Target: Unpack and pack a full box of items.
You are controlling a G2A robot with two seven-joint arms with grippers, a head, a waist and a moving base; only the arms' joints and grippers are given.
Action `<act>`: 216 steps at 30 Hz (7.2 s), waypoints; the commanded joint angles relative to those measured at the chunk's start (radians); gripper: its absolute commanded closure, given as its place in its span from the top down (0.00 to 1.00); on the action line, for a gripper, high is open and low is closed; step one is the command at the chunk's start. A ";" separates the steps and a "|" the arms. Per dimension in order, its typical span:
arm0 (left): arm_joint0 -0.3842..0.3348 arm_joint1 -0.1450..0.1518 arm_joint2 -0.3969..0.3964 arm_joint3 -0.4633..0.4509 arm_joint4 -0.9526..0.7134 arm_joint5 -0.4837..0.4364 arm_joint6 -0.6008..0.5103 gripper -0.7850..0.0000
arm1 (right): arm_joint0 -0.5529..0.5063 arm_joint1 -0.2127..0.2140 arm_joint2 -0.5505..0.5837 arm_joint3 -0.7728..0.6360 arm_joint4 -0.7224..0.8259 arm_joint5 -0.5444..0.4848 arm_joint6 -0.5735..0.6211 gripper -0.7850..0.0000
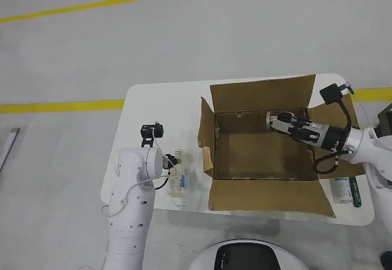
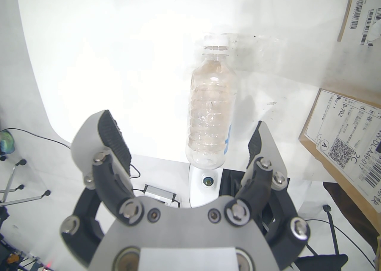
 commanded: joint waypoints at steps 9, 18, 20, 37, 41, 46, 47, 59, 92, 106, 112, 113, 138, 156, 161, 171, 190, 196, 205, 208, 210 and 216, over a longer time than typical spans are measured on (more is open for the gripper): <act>0.000 0.000 0.000 0.000 0.000 0.000 0.000 1.00 | -0.002 0.000 -0.001 -0.002 -0.002 0.001 -0.005 0.00; 0.000 0.000 0.000 0.000 0.000 0.000 0.000 1.00 | -0.025 0.020 0.115 -0.097 -0.006 0.006 -0.094 0.00; 0.000 0.000 0.000 0.000 0.000 0.000 0.000 1.00 | -0.039 0.030 0.196 -0.132 -0.031 0.017 -0.109 0.00; 0.000 0.000 0.000 0.000 0.000 0.000 0.000 1.00 | -0.267 0.096 0.534 -0.190 -0.650 0.032 0.028 0.00; 0.000 0.000 0.000 0.000 0.000 0.000 0.000 1.00 | -0.284 0.107 0.409 -0.160 -0.858 -0.015 0.032 0.00; 0.000 0.000 0.000 0.000 0.000 0.000 0.000 1.00 | -0.225 0.112 0.267 -0.040 -0.942 -0.058 -0.034 0.00; 0.000 0.000 0.000 0.000 0.000 0.000 0.000 1.00 | -0.214 0.113 0.254 -0.018 -0.955 -0.064 -0.040 0.00; 0.000 0.000 0.000 0.000 0.000 0.000 0.000 1.00 | -0.094 0.120 0.151 0.178 -1.011 -0.109 -0.094 0.00; 0.000 0.000 0.000 0.000 0.000 0.000 0.000 1.00 | 0.090 0.138 -0.026 0.366 -1.131 -0.150 0.115 0.00; 0.000 0.000 0.000 0.000 0.000 0.000 0.000 1.00 | 0.110 0.145 -0.056 0.406 -1.117 -0.140 0.106 0.23; 0.000 0.000 0.000 0.000 0.000 0.000 0.000 1.00 | 0.124 0.148 -0.072 0.429 -1.115 -0.135 0.098 0.31; 0.000 0.000 0.000 0.000 0.000 0.000 0.000 1.00 | 0.124 0.148 -0.073 0.430 -1.113 -0.134 0.099 0.35; 0.000 0.000 0.000 0.000 0.000 0.000 0.000 1.00 | -0.088 0.176 0.158 0.207 -0.957 -0.072 -0.246 0.00; 0.000 0.000 0.000 0.000 0.000 0.000 0.000 1.00 | -0.298 0.163 0.274 0.024 -0.890 0.049 -0.547 0.00; 0.000 0.000 0.000 0.000 0.000 0.000 0.000 1.00 | -0.312 0.147 0.297 0.046 -0.689 0.065 -0.751 0.00; 0.000 0.000 0.000 0.000 0.000 0.000 0.000 1.00 | -0.350 0.131 0.312 0.019 -0.614 0.072 -0.965 0.00; 0.039 0.010 0.012 -0.011 -0.105 -0.154 -0.011 1.00 | -0.350 0.131 0.312 0.019 -0.614 0.072 -0.965 0.00; 0.027 0.014 0.002 0.059 -0.194 -0.146 -0.011 1.00 | -0.350 0.131 0.312 0.019 -0.614 0.072 -0.965 0.00; 0.015 0.022 0.009 0.137 -0.186 -0.107 -0.008 1.00 | -0.350 0.131 0.312 0.019 -0.614 0.072 -0.965 0.00; 0.015 0.022 0.000 0.154 -0.240 -0.105 0.011 1.00 | -0.350 0.131 0.312 0.019 -0.614 0.072 -0.965 0.00; 0.016 0.024 0.004 0.168 -0.233 -0.115 0.032 1.00 | -0.350 0.131 0.312 0.019 -0.614 0.072 -0.965 0.00; 0.016 0.029 0.011 0.202 -0.232 -0.125 0.071 1.00 | -0.350 0.131 0.312 0.019 -0.614 0.072 -0.965 0.00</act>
